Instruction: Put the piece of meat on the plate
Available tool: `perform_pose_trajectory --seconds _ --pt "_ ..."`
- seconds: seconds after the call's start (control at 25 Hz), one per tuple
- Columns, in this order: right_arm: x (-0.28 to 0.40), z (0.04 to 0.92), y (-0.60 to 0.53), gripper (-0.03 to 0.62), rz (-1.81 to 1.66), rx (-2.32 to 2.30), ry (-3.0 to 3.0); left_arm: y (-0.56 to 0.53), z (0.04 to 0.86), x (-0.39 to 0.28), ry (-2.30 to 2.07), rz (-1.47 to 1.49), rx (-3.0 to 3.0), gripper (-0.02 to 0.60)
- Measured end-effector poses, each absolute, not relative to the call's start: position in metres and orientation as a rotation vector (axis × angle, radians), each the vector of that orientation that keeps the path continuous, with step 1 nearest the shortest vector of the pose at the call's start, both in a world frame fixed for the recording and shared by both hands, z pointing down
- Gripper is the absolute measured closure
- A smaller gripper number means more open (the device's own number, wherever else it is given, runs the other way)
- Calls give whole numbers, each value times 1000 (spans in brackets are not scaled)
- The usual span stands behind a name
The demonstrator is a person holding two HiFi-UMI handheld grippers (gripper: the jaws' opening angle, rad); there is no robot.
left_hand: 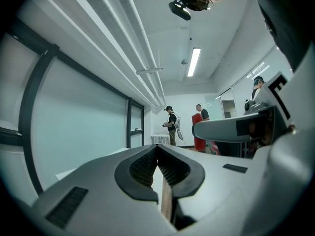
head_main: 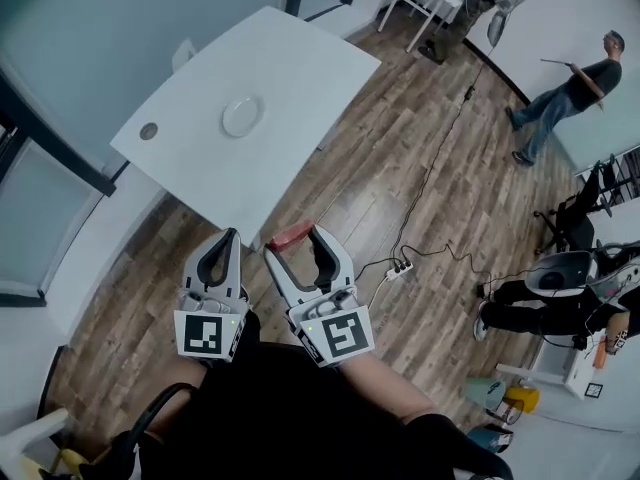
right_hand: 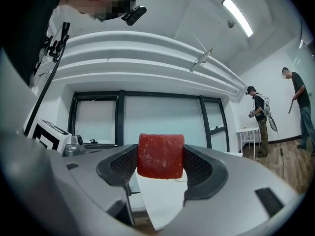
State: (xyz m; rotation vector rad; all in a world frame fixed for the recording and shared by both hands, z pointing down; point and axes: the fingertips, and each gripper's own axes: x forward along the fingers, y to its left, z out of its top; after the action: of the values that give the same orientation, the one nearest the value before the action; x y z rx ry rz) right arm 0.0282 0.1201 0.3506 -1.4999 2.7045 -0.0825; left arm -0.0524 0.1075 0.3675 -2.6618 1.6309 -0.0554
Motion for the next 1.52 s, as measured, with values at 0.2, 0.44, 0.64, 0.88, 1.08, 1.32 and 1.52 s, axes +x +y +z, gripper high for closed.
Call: perform_pose_trajectory --seconds 0.2,0.44,0.64,0.88,1.08,1.32,1.52 --pt "3 342 75 306 -82 -1521 2688 62 360 -72 1587 -47 -2682 578" --pt "-19 343 37 306 -64 -1554 2675 24 358 -93 1536 -41 -2699 578" --pt "-23 344 19 306 -70 -1564 2673 4 359 -97 1530 -44 -2709 578" --pt "-13 348 2 306 -98 -1552 2675 -12 361 -84 1539 -59 -2711 578" --pt "0 346 -31 306 -129 -1508 2698 -41 354 -73 1582 -72 -2682 578" --pt "7 356 -66 306 -139 -1431 2760 -73 362 -66 1663 -104 -2647 578" --pt "13 360 -92 306 -165 -1367 2791 -95 363 -60 1719 -134 -2601 578"
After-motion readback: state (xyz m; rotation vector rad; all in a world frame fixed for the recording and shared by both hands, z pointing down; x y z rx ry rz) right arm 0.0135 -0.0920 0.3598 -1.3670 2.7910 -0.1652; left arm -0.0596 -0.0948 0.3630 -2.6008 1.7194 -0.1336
